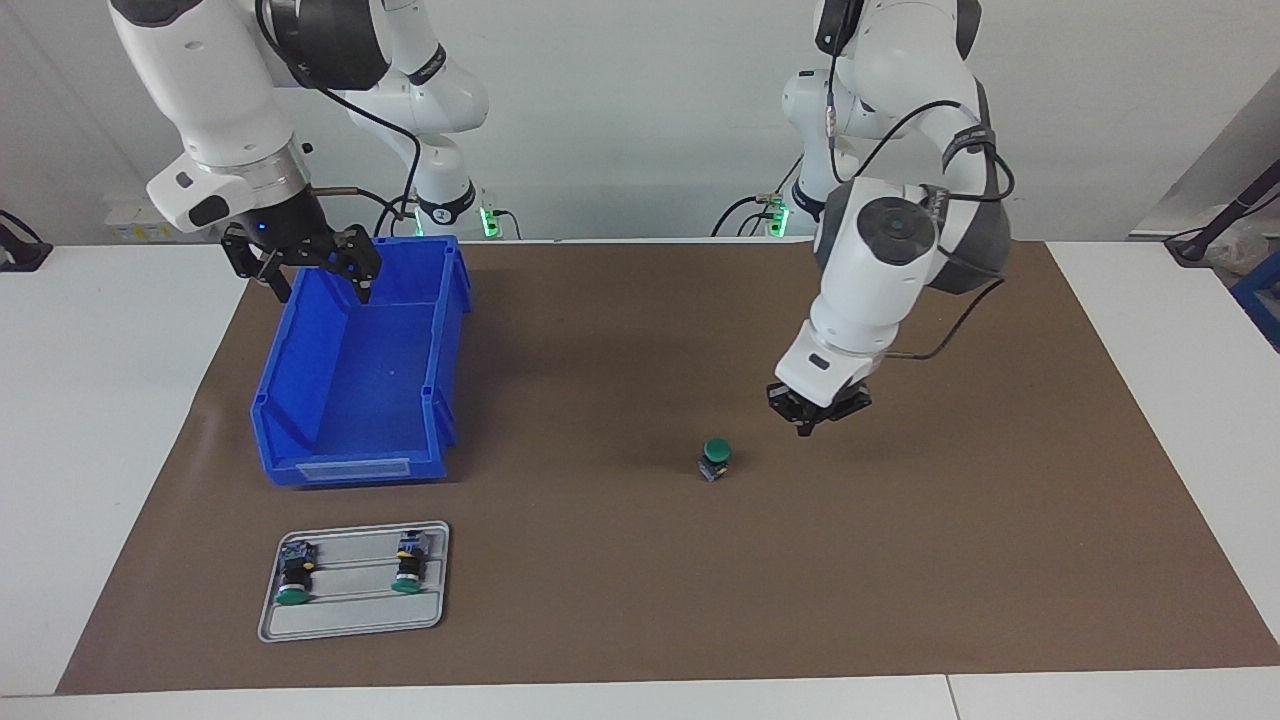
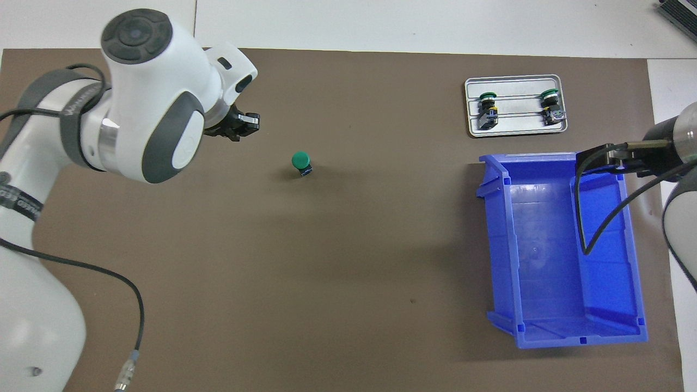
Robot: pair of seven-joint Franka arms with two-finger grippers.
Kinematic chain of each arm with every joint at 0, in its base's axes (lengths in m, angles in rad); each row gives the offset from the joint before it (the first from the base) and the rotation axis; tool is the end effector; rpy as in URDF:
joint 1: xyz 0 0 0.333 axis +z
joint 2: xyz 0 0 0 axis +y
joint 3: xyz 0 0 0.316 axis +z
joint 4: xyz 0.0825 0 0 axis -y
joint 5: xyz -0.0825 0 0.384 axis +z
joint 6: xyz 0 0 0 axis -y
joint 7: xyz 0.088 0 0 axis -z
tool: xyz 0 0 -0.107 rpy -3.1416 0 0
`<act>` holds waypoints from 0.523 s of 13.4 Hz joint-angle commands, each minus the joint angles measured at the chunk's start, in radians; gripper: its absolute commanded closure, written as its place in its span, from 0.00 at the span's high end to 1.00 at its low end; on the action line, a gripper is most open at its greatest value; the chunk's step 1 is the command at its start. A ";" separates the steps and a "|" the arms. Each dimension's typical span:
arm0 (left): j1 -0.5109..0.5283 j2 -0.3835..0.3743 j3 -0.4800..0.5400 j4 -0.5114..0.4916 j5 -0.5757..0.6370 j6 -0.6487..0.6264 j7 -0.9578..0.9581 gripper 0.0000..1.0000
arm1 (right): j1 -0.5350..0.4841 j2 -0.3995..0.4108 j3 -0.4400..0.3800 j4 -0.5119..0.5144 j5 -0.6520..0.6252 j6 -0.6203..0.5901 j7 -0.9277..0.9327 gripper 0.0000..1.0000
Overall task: Place and press button with both arms
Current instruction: 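Raise the left gripper off the button and retract it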
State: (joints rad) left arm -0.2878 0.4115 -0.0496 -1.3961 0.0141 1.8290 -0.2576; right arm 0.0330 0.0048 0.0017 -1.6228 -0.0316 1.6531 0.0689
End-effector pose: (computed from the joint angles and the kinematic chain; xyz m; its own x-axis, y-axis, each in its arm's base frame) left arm 0.6485 -0.2203 0.4749 0.9967 -0.0787 0.0196 -0.0789 -0.9968 0.0115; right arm 0.5626 0.0164 0.6045 0.9991 -0.0316 0.0276 -0.0324 -0.9990 0.0297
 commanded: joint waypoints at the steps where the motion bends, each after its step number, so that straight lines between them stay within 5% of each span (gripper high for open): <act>1: 0.088 -0.055 -0.004 0.003 -0.016 -0.112 0.137 0.00 | -0.005 -0.003 0.001 -0.002 0.018 -0.010 -0.020 1.00; 4: 0.159 -0.103 -0.004 0.005 -0.020 -0.184 0.233 0.00 | -0.016 -0.006 0.001 -0.003 0.018 -0.042 -0.023 1.00; 6: 0.191 -0.128 -0.001 0.003 -0.063 -0.185 0.238 0.37 | -0.016 -0.005 0.001 -0.002 0.016 -0.042 -0.026 1.00; 7: 0.194 -0.141 -0.001 0.003 -0.071 -0.183 0.238 0.63 | -0.018 -0.006 0.001 -0.003 0.018 -0.036 -0.020 1.00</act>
State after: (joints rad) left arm -0.1070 0.3023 -0.0477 -1.3879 -0.0287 1.6663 -0.0345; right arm 0.0313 0.0047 -0.0011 -1.6228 -0.0316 1.6190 0.0689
